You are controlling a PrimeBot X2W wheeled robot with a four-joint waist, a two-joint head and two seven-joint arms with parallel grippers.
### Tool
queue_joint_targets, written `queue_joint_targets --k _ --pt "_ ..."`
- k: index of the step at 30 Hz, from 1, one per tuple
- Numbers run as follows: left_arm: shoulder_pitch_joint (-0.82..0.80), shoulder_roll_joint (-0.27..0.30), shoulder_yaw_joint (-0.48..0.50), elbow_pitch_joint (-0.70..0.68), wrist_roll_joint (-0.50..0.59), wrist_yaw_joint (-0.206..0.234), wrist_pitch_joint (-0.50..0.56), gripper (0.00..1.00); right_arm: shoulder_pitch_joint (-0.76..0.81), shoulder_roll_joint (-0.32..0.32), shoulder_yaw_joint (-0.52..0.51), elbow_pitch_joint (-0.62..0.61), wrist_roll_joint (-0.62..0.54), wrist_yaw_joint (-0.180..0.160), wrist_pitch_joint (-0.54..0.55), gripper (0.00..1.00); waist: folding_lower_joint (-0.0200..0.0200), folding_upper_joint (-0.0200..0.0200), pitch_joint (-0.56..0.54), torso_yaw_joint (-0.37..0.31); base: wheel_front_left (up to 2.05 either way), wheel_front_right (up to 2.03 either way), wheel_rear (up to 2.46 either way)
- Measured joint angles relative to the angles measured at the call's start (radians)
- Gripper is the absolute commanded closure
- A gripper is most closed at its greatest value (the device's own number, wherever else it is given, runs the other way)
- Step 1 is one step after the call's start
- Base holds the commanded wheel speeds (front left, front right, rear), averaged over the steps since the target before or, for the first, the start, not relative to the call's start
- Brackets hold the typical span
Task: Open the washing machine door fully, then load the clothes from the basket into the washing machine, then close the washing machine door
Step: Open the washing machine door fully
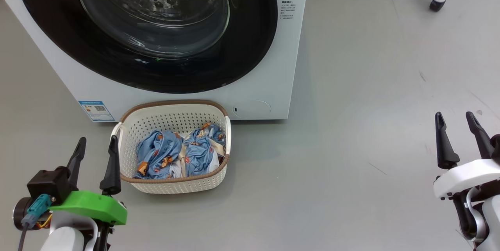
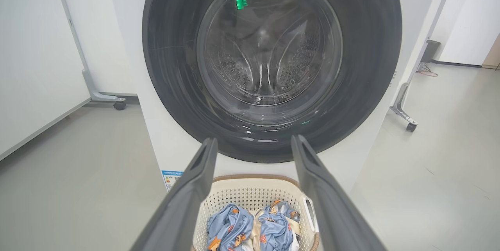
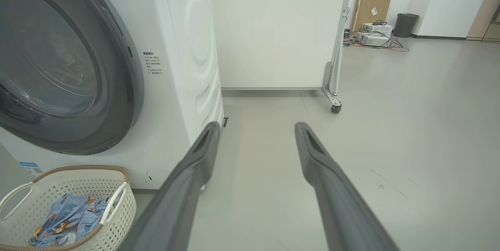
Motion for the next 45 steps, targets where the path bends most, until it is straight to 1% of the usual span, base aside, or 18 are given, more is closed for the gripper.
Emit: queue_joint_targets --k 22,24,27,34,39,45 --pt "0.000 0.000 -0.007 -0.033 0.015 0.000 0.000 0.00 -0.015 0.000 -0.012 -0.001 0.002 -0.001 -0.002 0.00 0.0000 0.0000 0.009 0.006 0.06 0.06 -0.13" --pt "0.000 -0.001 -0.007 -0.037 0.021 0.000 0.000 0.00 -0.016 0.000 -0.016 -0.004 0.007 -0.007 -0.002 0.00 0.0000 0.0000 0.011 0.008 0.00 0.00 0.00" --pt "0.000 -0.004 -0.007 -0.049 0.025 0.000 0.000 0.00 -0.022 -0.001 -0.019 -0.007 0.009 -0.007 -0.002 0.00 0.0000 0.0000 0.015 0.010 0.00 0.00 0.00" --pt "0.000 -0.012 -0.010 -0.066 0.032 0.000 0.000 0.00 -0.051 -0.003 -0.032 -0.020 0.019 -0.008 -0.002 0.00 0.0000 -0.0001 0.024 0.020 0.00 0.00 0.00" --pt "0.000 -0.015 -0.030 -0.079 0.038 0.000 0.000 0.00 -0.069 -0.015 -0.050 -0.039 0.029 -0.009 -0.002 0.00 0.0000 0.0000 0.033 0.030 0.00 0.00 0.00" --pt "0.000 -0.030 -0.047 -0.088 0.040 0.000 0.000 0.00 -0.144 -0.020 -0.081 -0.072 0.061 -0.009 -0.003 0.00 0.0000 0.0000 0.054 0.055 0.00 0.00 0.00"
